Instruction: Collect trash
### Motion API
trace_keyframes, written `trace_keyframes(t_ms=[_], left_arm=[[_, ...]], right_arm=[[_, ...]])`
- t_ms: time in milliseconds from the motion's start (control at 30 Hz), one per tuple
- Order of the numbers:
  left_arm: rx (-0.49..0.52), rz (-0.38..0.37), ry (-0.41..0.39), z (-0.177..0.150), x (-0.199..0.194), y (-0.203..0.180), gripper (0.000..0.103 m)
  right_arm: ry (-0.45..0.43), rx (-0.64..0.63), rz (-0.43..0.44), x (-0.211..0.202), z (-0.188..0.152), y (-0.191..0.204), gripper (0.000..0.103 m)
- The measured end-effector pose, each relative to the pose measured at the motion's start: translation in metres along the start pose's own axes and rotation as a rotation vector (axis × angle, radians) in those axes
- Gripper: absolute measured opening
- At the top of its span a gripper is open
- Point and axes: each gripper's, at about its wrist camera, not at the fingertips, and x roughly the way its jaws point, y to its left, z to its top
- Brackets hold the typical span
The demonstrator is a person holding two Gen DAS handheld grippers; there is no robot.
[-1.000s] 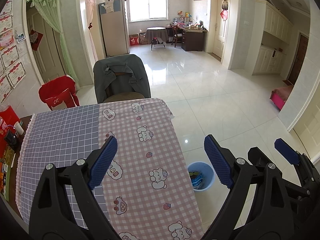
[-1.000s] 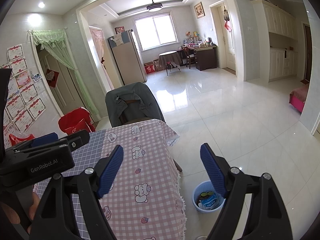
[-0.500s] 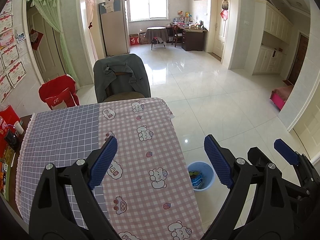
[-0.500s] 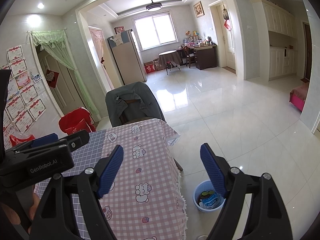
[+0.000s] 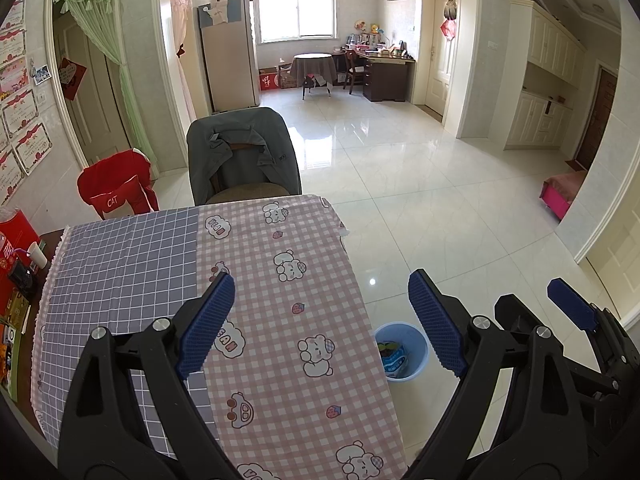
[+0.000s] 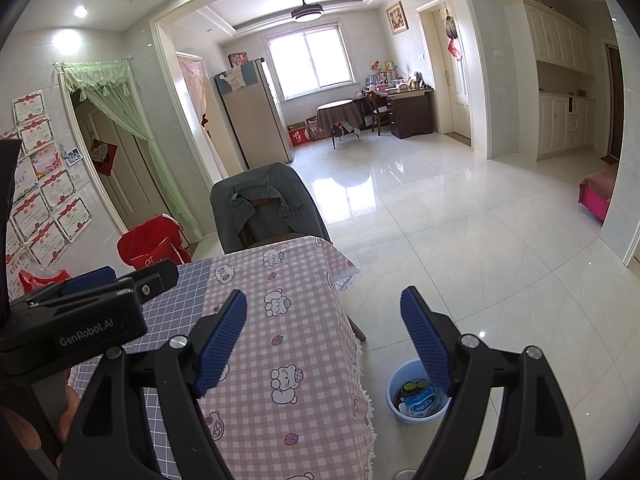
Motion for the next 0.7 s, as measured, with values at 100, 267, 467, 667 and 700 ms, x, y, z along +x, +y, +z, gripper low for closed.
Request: trace_keyframes(t_ms=[100,267,467,667,700], left_arm=[[0.000,0.000,0.000,0.0001,0.0001,-0.0002,0.087],[0.001,0.001,0.000,0.0002,-0.0003,-0.0002,0.087],[0.003,0.002,0.000,-0.0013,-0.0007,-0.0009,0.087],[0.002,0.001,0.001,-0.0009,-0.0003,-0.0012,0.087],[0.002,0.002,0.001,-0.0010,-0.0005,-0.0011,0.087]], right_arm=[[0.004,0.005,0.002,-0.0013,-0.0012,0.0014,0.078],[0.004,0.005,0.001,-0.0018,-0.0016,0.0018,0.078],[0.006,0.007,0.001,-0.0020,-0.0022,0.0019,0.078],[0.007,0.008,0.002,-0.0015,-0.0023,0.0007,0.078],[0.007,0.008,0.001,-0.0016,-0.0024,0.0010,0.078]])
